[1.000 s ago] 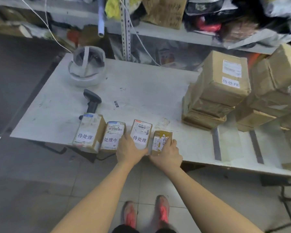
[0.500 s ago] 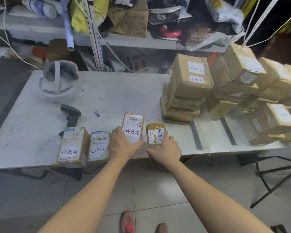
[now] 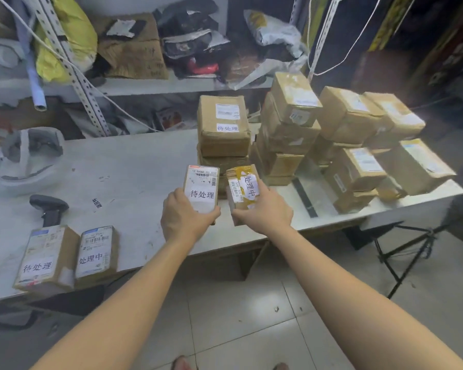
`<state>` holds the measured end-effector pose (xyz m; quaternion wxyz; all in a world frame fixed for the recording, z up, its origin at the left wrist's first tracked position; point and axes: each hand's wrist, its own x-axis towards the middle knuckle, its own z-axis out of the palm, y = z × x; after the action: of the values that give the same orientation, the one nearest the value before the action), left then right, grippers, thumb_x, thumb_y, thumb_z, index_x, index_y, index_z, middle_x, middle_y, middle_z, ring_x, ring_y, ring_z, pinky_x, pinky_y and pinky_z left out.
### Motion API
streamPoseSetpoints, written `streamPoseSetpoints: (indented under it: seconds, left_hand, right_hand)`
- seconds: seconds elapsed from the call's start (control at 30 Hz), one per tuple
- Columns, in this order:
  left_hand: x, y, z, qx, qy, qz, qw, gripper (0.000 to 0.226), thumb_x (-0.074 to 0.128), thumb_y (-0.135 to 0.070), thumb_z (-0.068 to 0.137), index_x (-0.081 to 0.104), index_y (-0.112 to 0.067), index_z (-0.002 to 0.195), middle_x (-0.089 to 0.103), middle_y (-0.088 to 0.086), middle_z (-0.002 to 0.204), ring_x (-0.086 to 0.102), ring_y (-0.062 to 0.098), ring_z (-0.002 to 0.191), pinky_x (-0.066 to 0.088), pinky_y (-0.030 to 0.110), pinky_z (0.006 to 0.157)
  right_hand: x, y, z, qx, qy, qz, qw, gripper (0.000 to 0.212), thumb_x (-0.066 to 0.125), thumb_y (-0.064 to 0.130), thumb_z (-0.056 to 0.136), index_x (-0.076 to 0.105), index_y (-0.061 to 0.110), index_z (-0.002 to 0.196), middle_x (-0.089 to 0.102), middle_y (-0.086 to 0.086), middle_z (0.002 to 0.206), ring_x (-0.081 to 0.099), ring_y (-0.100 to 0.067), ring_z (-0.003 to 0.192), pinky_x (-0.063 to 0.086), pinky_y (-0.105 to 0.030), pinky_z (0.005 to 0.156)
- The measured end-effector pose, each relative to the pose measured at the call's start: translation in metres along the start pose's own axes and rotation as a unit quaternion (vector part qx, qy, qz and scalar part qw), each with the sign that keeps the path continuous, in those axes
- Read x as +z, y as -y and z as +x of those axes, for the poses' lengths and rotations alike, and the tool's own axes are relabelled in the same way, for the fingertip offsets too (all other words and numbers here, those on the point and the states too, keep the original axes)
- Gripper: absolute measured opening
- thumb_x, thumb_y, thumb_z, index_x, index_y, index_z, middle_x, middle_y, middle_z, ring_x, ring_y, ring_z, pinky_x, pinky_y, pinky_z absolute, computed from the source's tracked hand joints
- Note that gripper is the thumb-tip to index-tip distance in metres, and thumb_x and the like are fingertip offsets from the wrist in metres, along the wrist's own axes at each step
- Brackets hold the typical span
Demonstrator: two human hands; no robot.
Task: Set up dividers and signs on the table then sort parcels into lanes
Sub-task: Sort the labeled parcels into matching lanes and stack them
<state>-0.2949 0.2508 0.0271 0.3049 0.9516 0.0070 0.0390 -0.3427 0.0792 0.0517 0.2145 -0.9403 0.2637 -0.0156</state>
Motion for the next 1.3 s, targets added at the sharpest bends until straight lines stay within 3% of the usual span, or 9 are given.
streamPoseSetpoints:
  seconds: [0.13,0.27,0.43,0.6,0.8,1.13,1.3]
  left_hand:
    - [0.024,-0.043,-0.028,-0.013,0.003,0.013,1.000,0.087,0.083,-0.061,0.057,0.048,-0.014,0.122,0.056,0.005,0.114,0.052,0.022,0.104,0.047,0.032,0.069]
    - [0.049,-0.069,-0.049,-0.056,0.021,0.018,0.998,0.086,0.082,-0.059,0.060,0.046,-0.015,0.124,0.055,0.006,0.115,0.052,0.023,0.104,0.055,0.038,0.075]
    - [0.072,-0.080,-0.064,-0.113,0.040,0.048,0.992,0.086,0.083,-0.059,0.062,0.046,-0.011,0.123,0.054,0.010,0.115,0.054,0.027,0.105,0.055,0.040,0.076]
    - [0.093,-0.083,-0.058,-0.138,0.058,0.054,0.987,0.086,0.082,-0.059,0.064,0.045,-0.011,0.124,0.053,0.011,0.115,0.054,0.028,0.107,0.056,0.043,0.082]
    - [0.124,-0.074,-0.037,-0.151,0.070,0.036,0.985,0.087,0.083,-0.060,0.061,0.047,-0.011,0.123,0.054,0.009,0.114,0.054,0.028,0.107,0.051,0.039,0.077]
    - [0.154,-0.056,-0.018,-0.161,0.057,-0.007,0.985,0.082,0.081,-0.055,0.067,0.048,-0.009,0.126,0.055,0.009,0.115,0.052,0.028,0.109,0.053,0.043,0.083]
    - [0.158,-0.055,-0.012,-0.155,0.068,0.006,0.986,0.089,0.079,-0.057,0.069,0.042,-0.010,0.134,0.053,0.009,0.122,0.050,0.027,0.115,0.053,0.043,0.084]
  right_hand:
    - [-0.042,-0.054,0.015,-0.010,0.004,0.014,1.000,0.090,0.066,0.069,0.057,0.040,0.037,0.137,0.056,0.002,0.111,0.057,-0.024,0.107,0.043,-0.035,0.076]
    - [-0.074,-0.110,0.032,-0.021,0.023,0.027,0.999,0.087,0.063,0.070,0.059,0.043,0.037,0.137,0.057,0.002,0.114,0.058,-0.023,0.109,0.050,-0.043,0.089]
    - [-0.090,-0.154,0.058,-0.023,0.043,0.024,0.999,0.079,0.065,0.067,0.064,0.046,0.034,0.133,0.059,0.002,0.113,0.059,-0.022,0.106,0.048,-0.038,0.083]
    - [-0.074,-0.173,0.080,-0.033,0.075,0.028,0.996,0.075,0.068,0.067,0.065,0.047,0.032,0.128,0.060,0.003,0.113,0.059,-0.020,0.103,0.052,-0.037,0.082]
    - [-0.033,-0.183,0.102,-0.010,0.125,-0.004,0.992,0.073,0.068,0.066,0.065,0.049,0.030,0.126,0.061,0.003,0.111,0.060,-0.020,0.101,0.054,-0.036,0.082]
    - [0.029,-0.190,0.127,0.057,0.148,-0.042,0.986,0.085,0.070,0.061,0.067,0.040,0.024,0.138,0.056,-0.005,0.117,0.058,-0.026,0.108,0.049,-0.035,0.081]
    - [0.041,-0.195,0.130,0.055,0.147,-0.050,0.986,0.093,0.070,0.060,0.072,0.032,0.020,0.146,0.052,-0.009,0.125,0.054,-0.030,0.115,0.052,-0.041,0.090]
